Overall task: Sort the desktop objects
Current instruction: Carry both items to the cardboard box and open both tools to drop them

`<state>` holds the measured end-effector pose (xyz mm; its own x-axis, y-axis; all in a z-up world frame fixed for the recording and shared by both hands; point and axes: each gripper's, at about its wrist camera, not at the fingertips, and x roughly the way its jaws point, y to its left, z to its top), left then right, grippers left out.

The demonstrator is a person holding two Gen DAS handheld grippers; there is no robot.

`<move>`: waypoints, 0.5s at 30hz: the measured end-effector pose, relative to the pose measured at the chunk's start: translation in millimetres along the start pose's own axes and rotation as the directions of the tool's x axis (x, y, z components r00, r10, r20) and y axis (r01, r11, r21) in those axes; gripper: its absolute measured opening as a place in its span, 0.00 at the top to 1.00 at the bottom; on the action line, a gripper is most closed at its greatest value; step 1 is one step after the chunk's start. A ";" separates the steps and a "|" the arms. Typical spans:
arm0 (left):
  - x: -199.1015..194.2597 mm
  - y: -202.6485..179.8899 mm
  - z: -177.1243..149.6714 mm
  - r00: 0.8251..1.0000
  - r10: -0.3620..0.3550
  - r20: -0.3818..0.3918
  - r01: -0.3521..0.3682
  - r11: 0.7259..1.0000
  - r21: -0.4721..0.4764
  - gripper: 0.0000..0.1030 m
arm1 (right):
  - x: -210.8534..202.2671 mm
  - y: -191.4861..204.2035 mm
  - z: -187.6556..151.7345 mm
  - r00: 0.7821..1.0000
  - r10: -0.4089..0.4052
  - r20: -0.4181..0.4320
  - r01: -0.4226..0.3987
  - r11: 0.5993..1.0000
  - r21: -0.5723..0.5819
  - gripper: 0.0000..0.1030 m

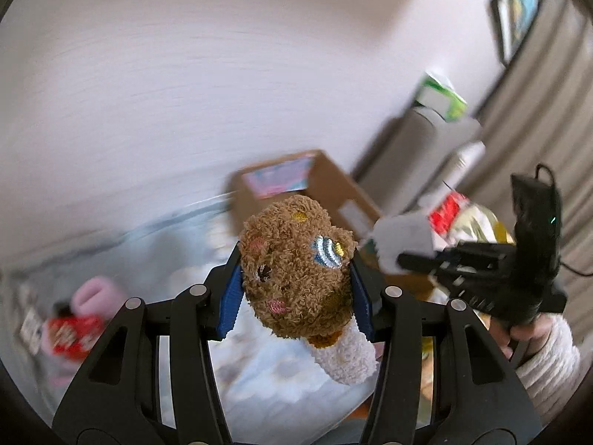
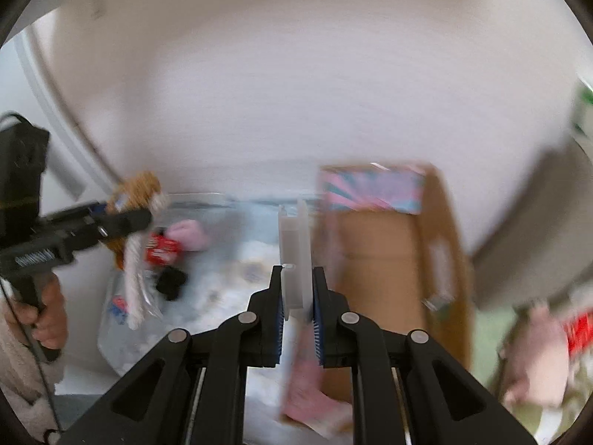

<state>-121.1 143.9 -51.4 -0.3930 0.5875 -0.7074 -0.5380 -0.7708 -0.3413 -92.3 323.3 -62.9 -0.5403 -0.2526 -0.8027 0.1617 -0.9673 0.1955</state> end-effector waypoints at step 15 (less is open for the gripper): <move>130.0 -75.2 19.2 0.985 0.018 -0.174 0.003 0.993 0.118 0.55 | 34.6 -76.8 -56.7 0.996 0.003 -0.087 0.018 0.969 0.247 0.88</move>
<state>-146.1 283.0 -105.8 -0.2669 0.5222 -0.8100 -0.6232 -0.7346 -0.2682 -76.6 390.2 -137.6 -0.4656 -0.2529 -0.8481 -0.0571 -0.9477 0.3139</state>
